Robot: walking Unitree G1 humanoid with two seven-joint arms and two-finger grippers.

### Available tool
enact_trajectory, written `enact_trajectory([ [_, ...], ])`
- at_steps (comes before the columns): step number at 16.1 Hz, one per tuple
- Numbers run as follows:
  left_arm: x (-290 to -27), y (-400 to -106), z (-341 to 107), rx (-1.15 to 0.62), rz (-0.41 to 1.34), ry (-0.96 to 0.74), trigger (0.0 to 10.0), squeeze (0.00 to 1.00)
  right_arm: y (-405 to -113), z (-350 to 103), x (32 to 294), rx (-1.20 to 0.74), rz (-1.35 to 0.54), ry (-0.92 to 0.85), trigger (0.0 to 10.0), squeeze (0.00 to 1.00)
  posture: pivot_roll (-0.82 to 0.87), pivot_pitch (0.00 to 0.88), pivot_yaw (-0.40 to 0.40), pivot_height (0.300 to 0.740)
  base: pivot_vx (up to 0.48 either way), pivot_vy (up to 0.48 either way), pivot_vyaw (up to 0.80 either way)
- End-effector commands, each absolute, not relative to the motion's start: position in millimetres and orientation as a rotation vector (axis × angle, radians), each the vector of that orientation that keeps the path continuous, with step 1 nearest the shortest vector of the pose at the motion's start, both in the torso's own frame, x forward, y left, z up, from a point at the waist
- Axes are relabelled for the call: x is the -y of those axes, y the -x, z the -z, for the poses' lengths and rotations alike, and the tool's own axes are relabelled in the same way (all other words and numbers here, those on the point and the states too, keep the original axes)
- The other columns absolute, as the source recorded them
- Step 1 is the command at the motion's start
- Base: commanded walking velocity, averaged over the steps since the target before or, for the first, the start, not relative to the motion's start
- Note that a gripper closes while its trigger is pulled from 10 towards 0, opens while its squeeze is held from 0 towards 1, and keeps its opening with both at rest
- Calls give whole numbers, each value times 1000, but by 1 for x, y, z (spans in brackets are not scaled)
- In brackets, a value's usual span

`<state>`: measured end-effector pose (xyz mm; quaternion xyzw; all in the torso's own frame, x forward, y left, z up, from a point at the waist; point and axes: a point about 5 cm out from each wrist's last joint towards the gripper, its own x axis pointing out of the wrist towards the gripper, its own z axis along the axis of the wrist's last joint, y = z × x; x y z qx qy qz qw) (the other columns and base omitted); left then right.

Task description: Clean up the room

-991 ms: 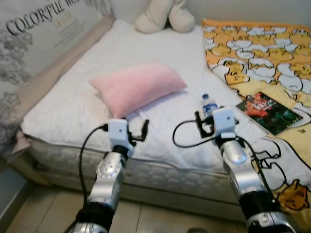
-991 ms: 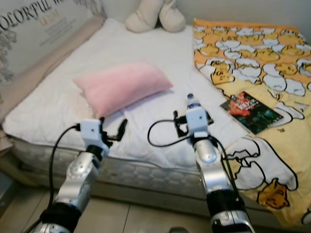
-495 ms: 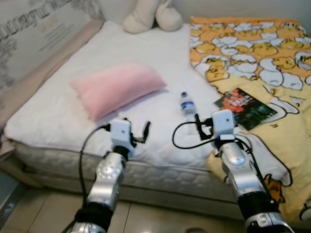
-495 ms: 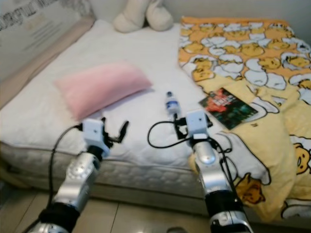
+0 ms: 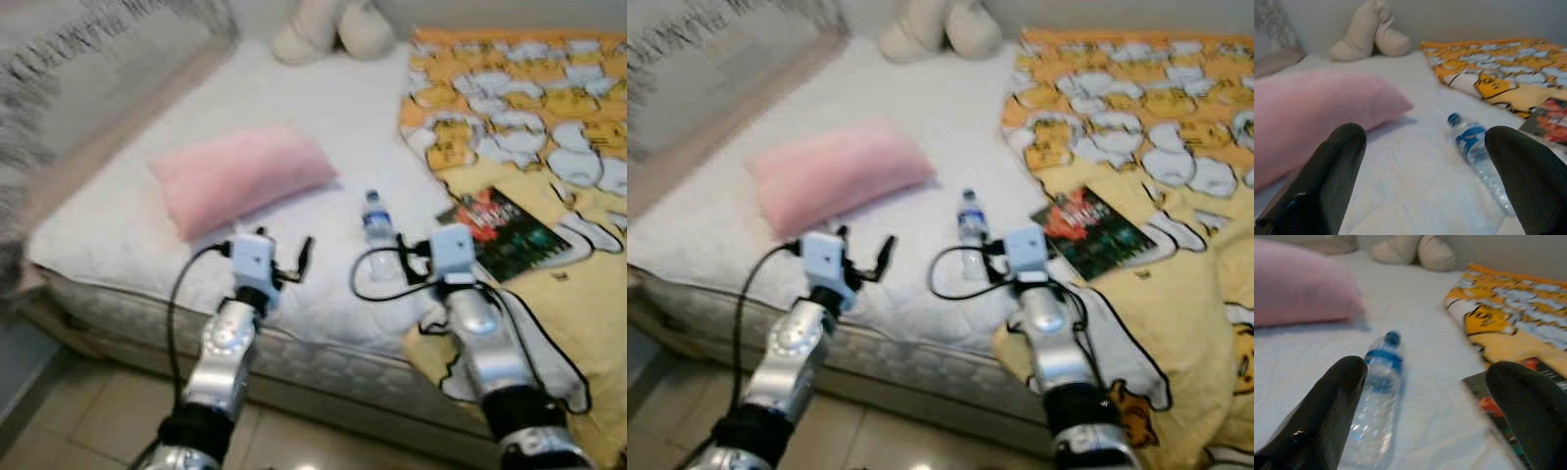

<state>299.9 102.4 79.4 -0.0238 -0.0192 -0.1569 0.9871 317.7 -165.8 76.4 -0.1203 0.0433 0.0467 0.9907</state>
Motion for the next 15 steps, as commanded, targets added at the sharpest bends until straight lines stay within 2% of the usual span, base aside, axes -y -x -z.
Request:
enact_trajectory([
  [1,-108,-303,-88,69,315,36,10000,0,-323,-83,157,-56,-117,224,10000,0,-212,0,111,740,480,0,0],
  [5,-110,-299,-88,55,336,20,10000,0,-332,-87,153,-56,-137,204,10000,0,-186,0,113,740,467,0,0],
  [9,-101,-293,-94,62,413,-101,10000,0,-345,-95,163,-64,-77,182,10000,0,-156,0,118,740,420,-129,0],
  [12,-103,-293,-91,31,385,-81,10000,0,-346,-94,162,-69,-74,171,10000,0,-156,0,120,740,0,0,0],
  [15,-103,-290,-98,8,416,-60,10000,0,-348,-84,152,-144,-85,78,10000,0,-134,0,121,740,0,0,0],
])
